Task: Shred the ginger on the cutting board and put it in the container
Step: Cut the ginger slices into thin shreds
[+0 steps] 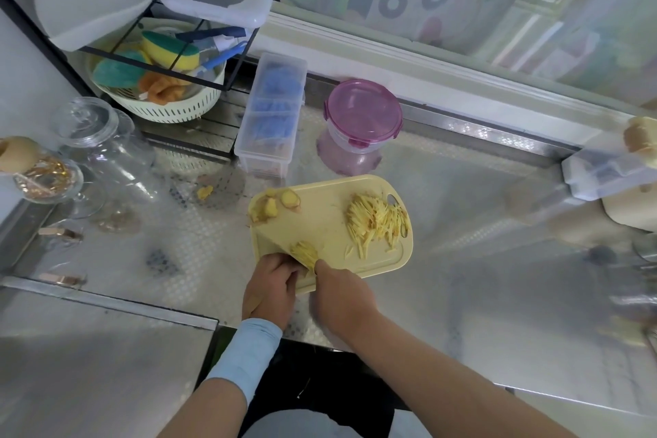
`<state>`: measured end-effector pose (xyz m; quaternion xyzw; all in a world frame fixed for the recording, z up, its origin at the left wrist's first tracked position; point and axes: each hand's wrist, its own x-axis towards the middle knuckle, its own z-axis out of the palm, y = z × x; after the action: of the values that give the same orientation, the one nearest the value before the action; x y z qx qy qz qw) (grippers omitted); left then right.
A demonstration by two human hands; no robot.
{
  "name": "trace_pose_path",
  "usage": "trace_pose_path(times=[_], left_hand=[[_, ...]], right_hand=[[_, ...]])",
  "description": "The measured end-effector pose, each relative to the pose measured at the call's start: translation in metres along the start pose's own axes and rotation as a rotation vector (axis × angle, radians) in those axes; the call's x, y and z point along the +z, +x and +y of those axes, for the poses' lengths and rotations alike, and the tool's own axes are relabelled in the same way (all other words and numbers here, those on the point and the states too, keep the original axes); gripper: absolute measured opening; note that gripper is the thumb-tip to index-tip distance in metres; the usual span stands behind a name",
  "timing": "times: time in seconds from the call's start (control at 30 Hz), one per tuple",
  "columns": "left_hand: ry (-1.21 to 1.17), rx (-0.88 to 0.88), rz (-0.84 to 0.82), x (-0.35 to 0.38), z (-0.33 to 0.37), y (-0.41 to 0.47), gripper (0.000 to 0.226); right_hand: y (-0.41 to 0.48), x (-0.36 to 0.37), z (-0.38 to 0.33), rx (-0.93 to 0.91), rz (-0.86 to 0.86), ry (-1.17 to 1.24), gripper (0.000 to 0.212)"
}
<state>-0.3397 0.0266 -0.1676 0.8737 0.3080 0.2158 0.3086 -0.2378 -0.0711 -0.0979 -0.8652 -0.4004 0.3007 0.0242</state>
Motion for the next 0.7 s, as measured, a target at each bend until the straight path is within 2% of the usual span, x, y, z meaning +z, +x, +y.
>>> trace_pose_path(times=[0.1,0.17,0.23,0.33,0.6,0.7], left_hand=[[-0.001,0.008,0.014,0.001,0.001,-0.002,0.020],[0.015,-0.019,0.016,0.000,0.001,-0.002,0.005],[0.031,-0.015,0.017,0.001,0.000,-0.001,0.003],[0.033,0.024,0.024,0.000,-0.001,0.000,0.027],[0.026,0.025,0.008,-0.001,-0.001,0.001,0.028],[0.039,0.089,0.011,0.000,-0.003,0.002,0.029]], right_hand=[[-0.002,0.002,0.002,0.015,0.014,0.001,0.018],[-0.006,0.006,0.004,0.025,0.025,0.001,0.018],[-0.011,0.009,0.007,0.024,0.030,-0.020,0.020],[-0.021,0.008,0.014,0.039,0.017,-0.015,0.014],[0.000,0.005,0.004,0.015,-0.001,-0.025,0.021],[0.005,0.002,-0.001,-0.014,0.003,-0.012,0.022]])
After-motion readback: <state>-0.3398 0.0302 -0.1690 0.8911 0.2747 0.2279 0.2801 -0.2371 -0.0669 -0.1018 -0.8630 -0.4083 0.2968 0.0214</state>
